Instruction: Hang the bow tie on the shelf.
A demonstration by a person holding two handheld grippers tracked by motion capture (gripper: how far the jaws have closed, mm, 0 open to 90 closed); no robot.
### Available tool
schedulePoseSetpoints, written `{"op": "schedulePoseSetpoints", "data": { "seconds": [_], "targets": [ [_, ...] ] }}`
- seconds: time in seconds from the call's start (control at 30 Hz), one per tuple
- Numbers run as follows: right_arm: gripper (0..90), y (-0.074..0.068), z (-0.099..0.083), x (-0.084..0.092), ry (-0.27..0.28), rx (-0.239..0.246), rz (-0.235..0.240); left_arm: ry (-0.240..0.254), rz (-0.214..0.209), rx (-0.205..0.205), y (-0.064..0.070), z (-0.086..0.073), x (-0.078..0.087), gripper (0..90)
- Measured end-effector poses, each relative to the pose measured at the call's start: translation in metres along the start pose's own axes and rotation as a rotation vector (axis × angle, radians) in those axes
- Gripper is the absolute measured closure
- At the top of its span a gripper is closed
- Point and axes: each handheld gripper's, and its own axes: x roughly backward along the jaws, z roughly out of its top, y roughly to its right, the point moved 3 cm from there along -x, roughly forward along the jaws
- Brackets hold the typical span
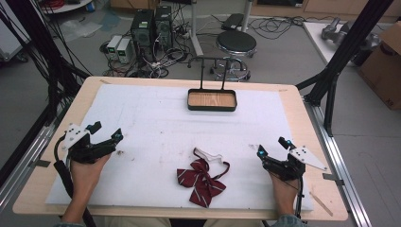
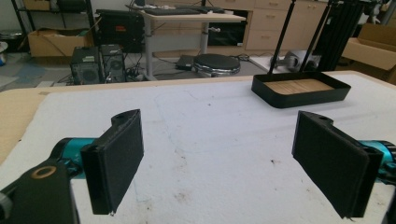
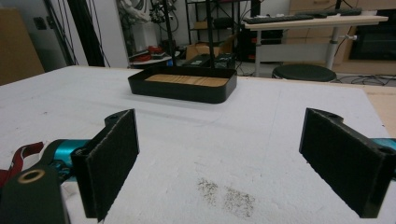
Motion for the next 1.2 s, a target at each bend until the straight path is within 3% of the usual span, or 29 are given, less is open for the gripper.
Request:
{"op": "schedulePoseSetpoints", "data": {
  "seconds": [0.37, 0.53, 1.2],
  "targets": [
    [11.1, -0.0001, -0.0001, -0.0002, 0.0, 0.004, -0.002, -0.004, -0.001, -0.006, 0.0006, -0.0003, 0.0005, 17.7],
    [11.1, -0.0005, -0.0001, -0.0005, -0.002, 0.006, -0.003, -0.011, -0.008, -0.029, 0.001, -0.0016, 0.0016, 17.7],
    [11.1, -0.0006, -0.0001, -0.0005, -0.004, 0.013, -0.004, -0.031, 0.007, -0.027, -0.001, -0.0042, -0.0006, 18.2]
  ]
}}
